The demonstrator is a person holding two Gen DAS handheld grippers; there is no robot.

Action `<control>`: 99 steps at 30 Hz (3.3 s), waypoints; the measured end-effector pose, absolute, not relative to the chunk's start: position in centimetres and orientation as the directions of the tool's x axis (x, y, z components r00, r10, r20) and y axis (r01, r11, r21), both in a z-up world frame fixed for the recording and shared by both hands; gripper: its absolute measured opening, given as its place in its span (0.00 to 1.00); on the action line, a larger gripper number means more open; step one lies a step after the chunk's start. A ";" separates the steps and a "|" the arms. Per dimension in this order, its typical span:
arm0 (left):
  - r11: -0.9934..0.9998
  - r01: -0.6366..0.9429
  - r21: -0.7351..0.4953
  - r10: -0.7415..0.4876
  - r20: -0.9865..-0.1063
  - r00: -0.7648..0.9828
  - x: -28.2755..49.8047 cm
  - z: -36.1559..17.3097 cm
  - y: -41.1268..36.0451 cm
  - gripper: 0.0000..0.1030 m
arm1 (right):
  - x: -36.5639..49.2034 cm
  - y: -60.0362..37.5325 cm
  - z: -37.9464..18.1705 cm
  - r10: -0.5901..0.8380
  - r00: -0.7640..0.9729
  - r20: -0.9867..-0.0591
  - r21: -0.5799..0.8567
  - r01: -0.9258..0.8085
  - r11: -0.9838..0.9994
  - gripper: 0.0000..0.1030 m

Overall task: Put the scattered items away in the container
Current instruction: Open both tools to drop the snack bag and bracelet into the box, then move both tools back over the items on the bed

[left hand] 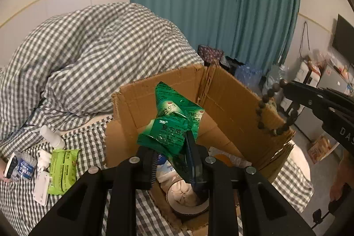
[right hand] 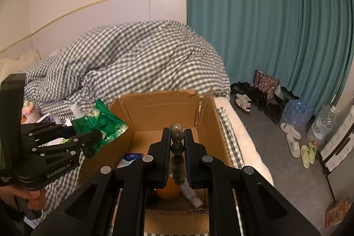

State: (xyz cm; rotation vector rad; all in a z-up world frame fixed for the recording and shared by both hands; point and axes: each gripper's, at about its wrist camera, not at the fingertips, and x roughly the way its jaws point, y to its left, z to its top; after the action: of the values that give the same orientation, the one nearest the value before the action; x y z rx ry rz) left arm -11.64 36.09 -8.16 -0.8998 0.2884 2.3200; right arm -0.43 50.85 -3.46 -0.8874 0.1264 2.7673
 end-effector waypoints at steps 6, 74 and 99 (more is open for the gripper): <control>-0.783 -0.621 -0.011 0.477 -0.652 -0.589 -12.2 -8.9 36.2 0.82 | -2.9 51.3 -6.6 0.172 -0.746 -0.643 0.019 -0.240 -0.971 0.11; -0.998 -0.066 0.005 0.057 -0.427 -0.902 -4.9 3.1 -2.8 1.00 | -0.9 22.2 5.6 0.027 -0.951 -0.309 -0.131 0.014 -0.991 1.00; -0.999 -0.027 0.046 -0.001 -0.517 -0.856 -12.0 -4.4 -7.4 1.00 | -9.2 18.8 -1.0 -0.008 -0.882 -0.470 -0.134 0.081 -0.988 1.00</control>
State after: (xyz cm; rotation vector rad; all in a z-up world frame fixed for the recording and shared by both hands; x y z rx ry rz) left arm -12.02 -7.41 -4.38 -0.8392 0.0799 3.0122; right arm -9.21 18.80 -1.03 -0.7696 -0.2393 3.0841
